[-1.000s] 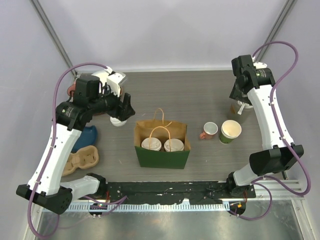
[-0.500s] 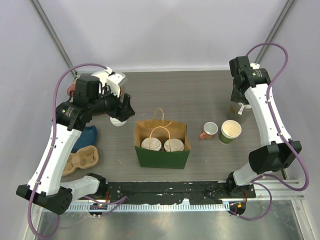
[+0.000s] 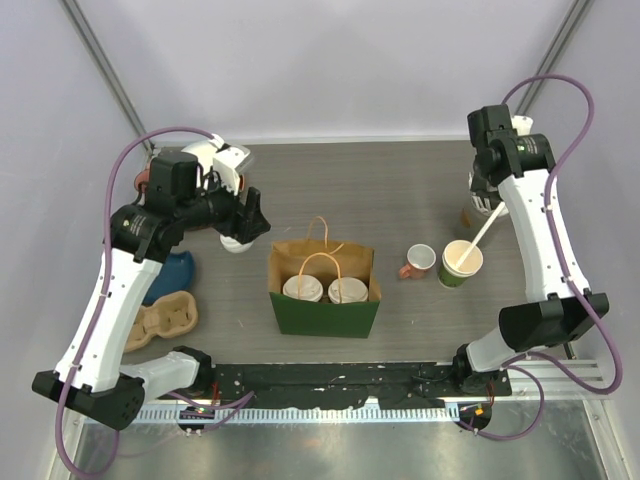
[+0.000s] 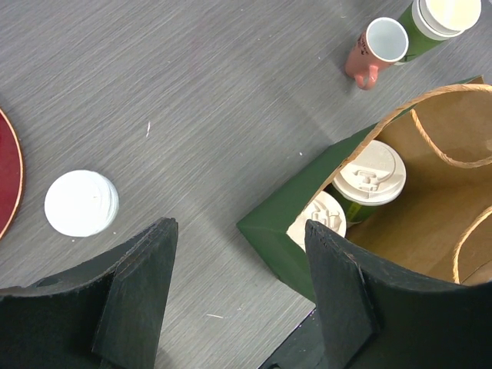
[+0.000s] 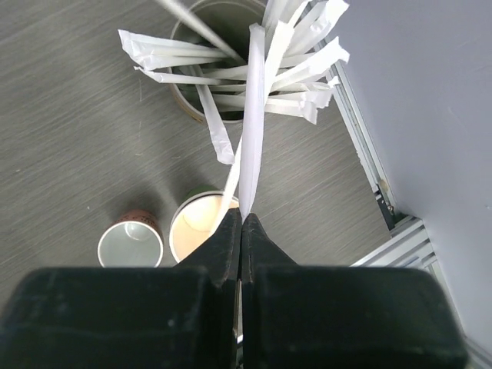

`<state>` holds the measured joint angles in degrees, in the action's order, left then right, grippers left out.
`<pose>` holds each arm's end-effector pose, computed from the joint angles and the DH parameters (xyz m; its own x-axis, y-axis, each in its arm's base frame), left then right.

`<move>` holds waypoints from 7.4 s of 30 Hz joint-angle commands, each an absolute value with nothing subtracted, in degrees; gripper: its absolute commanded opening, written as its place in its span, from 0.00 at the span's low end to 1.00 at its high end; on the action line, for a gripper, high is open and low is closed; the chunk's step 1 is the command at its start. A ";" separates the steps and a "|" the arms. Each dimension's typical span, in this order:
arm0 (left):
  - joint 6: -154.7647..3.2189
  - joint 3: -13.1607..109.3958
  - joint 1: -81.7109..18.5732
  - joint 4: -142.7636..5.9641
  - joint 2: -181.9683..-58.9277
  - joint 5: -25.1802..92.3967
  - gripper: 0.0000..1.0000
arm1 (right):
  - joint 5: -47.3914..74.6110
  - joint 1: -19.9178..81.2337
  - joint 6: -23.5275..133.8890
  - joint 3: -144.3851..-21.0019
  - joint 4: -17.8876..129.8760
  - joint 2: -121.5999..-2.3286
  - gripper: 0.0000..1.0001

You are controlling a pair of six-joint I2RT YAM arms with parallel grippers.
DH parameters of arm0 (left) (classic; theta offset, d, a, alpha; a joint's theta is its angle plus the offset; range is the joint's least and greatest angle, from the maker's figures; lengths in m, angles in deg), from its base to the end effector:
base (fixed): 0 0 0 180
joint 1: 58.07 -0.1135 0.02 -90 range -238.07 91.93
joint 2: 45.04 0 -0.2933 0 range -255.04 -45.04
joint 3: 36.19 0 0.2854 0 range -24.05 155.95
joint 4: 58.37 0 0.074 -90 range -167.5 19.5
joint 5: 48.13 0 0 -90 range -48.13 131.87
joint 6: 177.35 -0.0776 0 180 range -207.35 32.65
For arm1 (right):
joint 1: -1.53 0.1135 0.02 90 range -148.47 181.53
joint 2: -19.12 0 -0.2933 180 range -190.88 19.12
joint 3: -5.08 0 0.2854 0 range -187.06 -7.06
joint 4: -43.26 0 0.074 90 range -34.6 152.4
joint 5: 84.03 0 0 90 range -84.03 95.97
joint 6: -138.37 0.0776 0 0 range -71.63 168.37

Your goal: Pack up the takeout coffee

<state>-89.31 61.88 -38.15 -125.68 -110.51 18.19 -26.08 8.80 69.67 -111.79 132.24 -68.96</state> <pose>0.2319 -0.1172 0.4515 -0.5138 0.2195 -0.8294 0.6404 0.7414 -0.2004 0.3323 0.0009 0.4228 -0.7458 0.2152 -0.6304 0.4565 0.8543 -0.2484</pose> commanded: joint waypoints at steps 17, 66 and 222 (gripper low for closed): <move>-89.02 65.32 -38.47 -124.82 -110.25 16.12 0.71 | -13.81 8.56 63.75 -128.60 124.83 -61.30 0.01; -120.66 108.49 -18.08 -144.94 -138.12 26.40 0.44 | 42.09 35.72 79.65 -137.23 116.58 -72.11 0.01; -78.39 55.31 -33.72 -94.32 -105.51 5.40 0.61 | -11.43 -4.89 82.29 -83.26 110.33 -55.51 0.01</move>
<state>-78.62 52.85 -33.38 -96.04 -105.16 6.89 -10.41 -4.62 84.55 -80.51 109.53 -59.51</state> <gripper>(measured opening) 0.611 0.120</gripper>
